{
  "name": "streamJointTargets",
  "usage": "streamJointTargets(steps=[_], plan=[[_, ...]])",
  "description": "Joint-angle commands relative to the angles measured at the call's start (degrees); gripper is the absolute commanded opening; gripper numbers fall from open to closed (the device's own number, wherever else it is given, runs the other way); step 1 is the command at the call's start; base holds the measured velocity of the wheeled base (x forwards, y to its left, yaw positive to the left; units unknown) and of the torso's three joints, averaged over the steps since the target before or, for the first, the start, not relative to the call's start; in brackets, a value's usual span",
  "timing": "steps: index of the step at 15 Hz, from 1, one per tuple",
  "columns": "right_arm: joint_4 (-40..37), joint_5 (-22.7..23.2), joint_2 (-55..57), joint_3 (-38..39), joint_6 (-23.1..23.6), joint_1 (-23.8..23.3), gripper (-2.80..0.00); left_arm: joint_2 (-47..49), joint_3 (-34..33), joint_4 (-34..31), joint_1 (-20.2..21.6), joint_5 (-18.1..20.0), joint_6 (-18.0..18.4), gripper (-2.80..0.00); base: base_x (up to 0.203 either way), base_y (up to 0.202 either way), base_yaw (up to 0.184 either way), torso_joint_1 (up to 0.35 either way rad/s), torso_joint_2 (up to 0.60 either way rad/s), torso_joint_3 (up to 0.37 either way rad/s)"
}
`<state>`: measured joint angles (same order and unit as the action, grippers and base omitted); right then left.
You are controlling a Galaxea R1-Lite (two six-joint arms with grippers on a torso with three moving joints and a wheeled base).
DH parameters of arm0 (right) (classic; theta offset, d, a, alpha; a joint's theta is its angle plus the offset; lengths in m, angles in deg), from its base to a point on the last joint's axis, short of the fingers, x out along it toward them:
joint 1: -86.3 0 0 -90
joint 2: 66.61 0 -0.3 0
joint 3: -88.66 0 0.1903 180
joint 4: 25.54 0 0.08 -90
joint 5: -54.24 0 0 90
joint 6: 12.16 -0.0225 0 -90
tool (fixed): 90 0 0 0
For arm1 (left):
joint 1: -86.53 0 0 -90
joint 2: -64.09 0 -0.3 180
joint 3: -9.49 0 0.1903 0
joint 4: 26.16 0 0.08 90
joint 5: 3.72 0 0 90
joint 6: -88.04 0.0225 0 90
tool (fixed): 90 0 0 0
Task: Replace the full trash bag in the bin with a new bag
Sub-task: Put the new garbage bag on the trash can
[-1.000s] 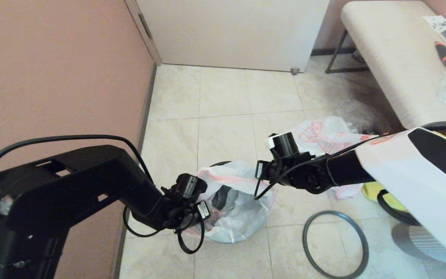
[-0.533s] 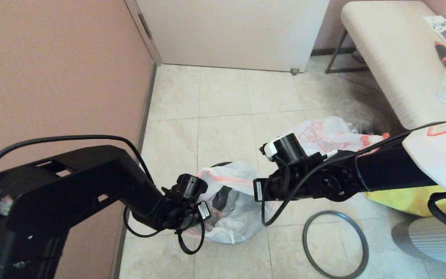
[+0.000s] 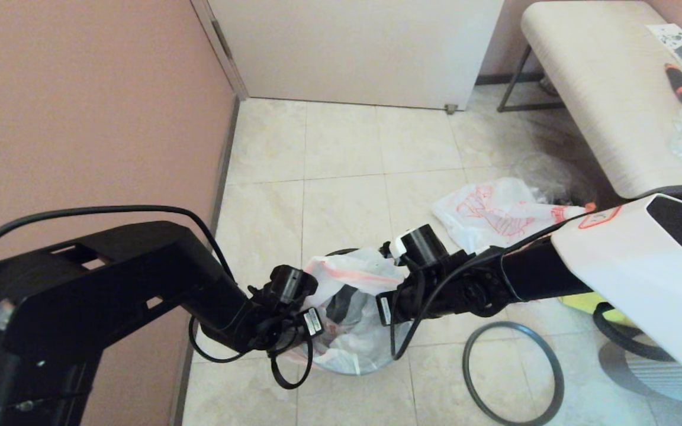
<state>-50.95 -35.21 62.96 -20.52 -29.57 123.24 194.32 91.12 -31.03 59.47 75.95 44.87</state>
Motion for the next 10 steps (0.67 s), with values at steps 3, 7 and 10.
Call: streamJointTargets(steps=[3,7,10], plan=[[9.34,-1.50,3.96,-0.75,-2.58,1.67,-2.80,-0.49,-0.58,0.71,-0.10,0.44,-0.25,-2.80,0.000,0.000,0.000,0.000,0.00,0.000],[19.87,-6.40,4.39,-0.50,-6.08,0.28,-2.80,-1.22,-1.57,1.46,-0.18,1.27,-0.08,-2.80,0.000,0.000,0.000,0.000,0.00,0.000],[23.07,-7.00,4.24,-1.40,-6.08,-1.90,-2.80,-1.91,-2.27,1.46,-0.18,3.09,0.25,-2.80,0.000,0.000,0.000,0.000,0.00,0.000]])
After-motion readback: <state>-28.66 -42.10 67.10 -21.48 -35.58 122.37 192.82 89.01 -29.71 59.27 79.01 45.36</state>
